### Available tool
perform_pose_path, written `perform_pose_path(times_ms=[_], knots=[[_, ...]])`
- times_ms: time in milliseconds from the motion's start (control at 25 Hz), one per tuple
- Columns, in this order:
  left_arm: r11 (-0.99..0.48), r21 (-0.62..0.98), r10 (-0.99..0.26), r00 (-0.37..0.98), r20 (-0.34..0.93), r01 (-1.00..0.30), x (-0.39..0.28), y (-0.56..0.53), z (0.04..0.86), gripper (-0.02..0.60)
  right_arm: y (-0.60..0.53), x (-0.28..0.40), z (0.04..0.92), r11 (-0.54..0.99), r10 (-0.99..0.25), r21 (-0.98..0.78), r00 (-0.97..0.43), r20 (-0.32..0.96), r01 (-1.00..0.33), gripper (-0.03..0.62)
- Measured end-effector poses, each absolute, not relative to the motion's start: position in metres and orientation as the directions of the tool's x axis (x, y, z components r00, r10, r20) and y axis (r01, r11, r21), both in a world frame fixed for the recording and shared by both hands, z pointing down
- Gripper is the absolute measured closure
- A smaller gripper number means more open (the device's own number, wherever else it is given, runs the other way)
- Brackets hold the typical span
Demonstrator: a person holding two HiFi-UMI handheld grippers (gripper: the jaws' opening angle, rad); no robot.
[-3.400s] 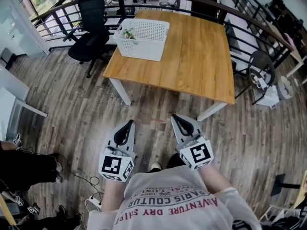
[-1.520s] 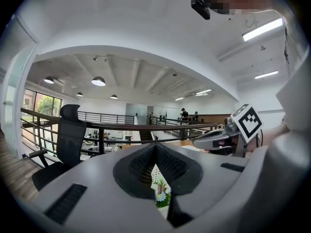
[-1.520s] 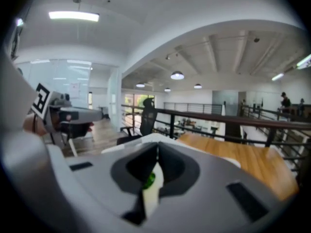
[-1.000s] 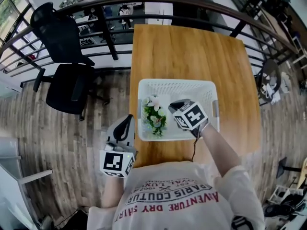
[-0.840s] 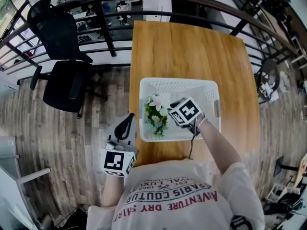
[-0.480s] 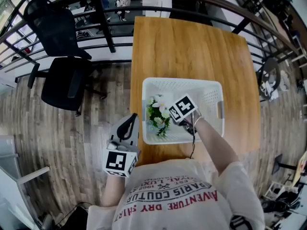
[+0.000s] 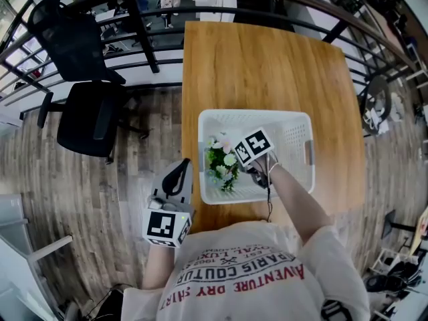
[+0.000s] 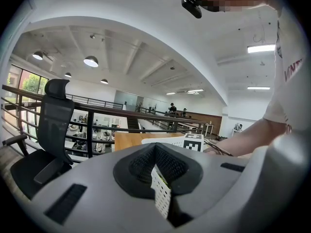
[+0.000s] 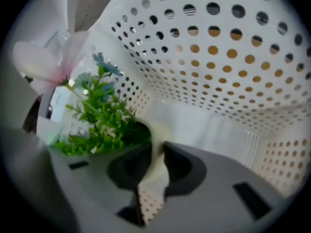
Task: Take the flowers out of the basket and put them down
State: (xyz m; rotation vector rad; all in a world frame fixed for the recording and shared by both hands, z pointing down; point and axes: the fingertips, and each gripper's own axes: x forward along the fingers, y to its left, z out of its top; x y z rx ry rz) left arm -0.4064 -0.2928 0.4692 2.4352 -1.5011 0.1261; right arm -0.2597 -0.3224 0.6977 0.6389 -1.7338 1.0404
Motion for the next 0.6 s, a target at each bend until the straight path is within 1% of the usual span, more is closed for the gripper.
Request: perform_pose_path(times_ms=[240,440,520,600], knots=[[-0.433,0.173,-0.86,0.463,0.215,-0.885,-0.405,-0.29,0.459,0.555,-0.321,-0.26,0.694,0.487,0.012,-0.371,-0.418,0.908,-0.791,0.513],[-0.442,0.172,-0.855,0.472,0.216,-0.88,-0.398,-0.281,0.449,0.555,-0.317,-0.253,0.679,0.506,-0.008,-0.348,-0.408,0.913,-0.789,0.517],[-0.455,0.163,-0.849,0.482,0.216,-0.876,-0.392,-0.276,0.444,0.555,-0.316,-0.249,0.666,0.502,-0.034,-0.337,-0.408,0.912,-0.796,0.517],[-0.468,0.15,-0.847,0.49,0.206,-0.871,-0.382,-0.269,0.435,0.555,-0.321,-0.246,0.648,0.517,-0.087,-0.33,-0.432,0.898,-0.79,0.518]])
